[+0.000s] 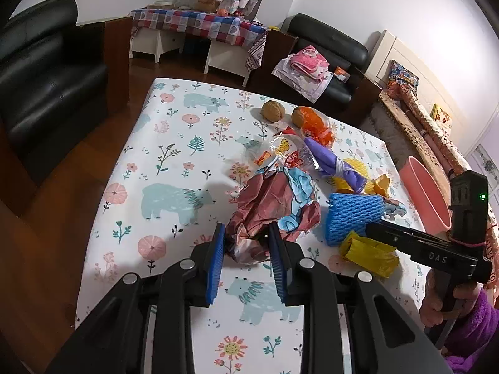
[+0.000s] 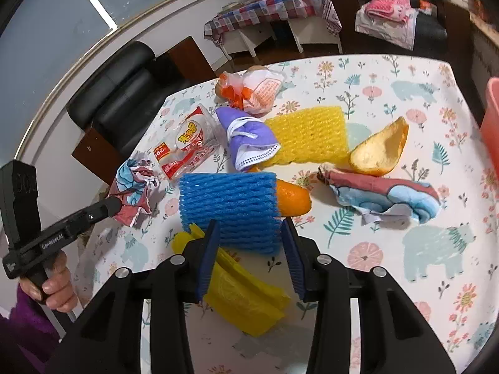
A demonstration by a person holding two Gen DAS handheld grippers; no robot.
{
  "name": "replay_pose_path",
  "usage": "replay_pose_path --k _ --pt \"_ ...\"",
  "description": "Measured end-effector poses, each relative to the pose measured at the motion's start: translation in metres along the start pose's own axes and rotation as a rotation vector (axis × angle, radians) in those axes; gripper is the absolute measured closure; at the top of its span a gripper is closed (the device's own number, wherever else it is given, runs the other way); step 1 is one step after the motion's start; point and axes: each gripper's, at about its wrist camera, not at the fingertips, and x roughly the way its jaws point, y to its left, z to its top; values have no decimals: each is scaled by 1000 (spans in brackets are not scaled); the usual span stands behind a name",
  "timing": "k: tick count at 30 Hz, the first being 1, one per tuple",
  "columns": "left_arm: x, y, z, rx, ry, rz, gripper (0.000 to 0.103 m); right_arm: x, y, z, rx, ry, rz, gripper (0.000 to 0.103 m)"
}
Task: Collect trash
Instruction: 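Grasp the crumpled pink wrapper with the left tool while the right tool grasps the blue mesh sleeve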
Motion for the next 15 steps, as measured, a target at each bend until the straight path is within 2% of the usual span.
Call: replay_pose_path --k 3,6,15 --pt "-3 -2 0 4 -7 -4 76 -1 1 -1 -7 -2 -3 88" --pt "-8 -4 1 5 -17 -8 76 -7 5 -3 -28 -21 0 94" --pt "-23 -16 4 20 -53 -11 76 -44 17 -9 -82 -104 14 96"
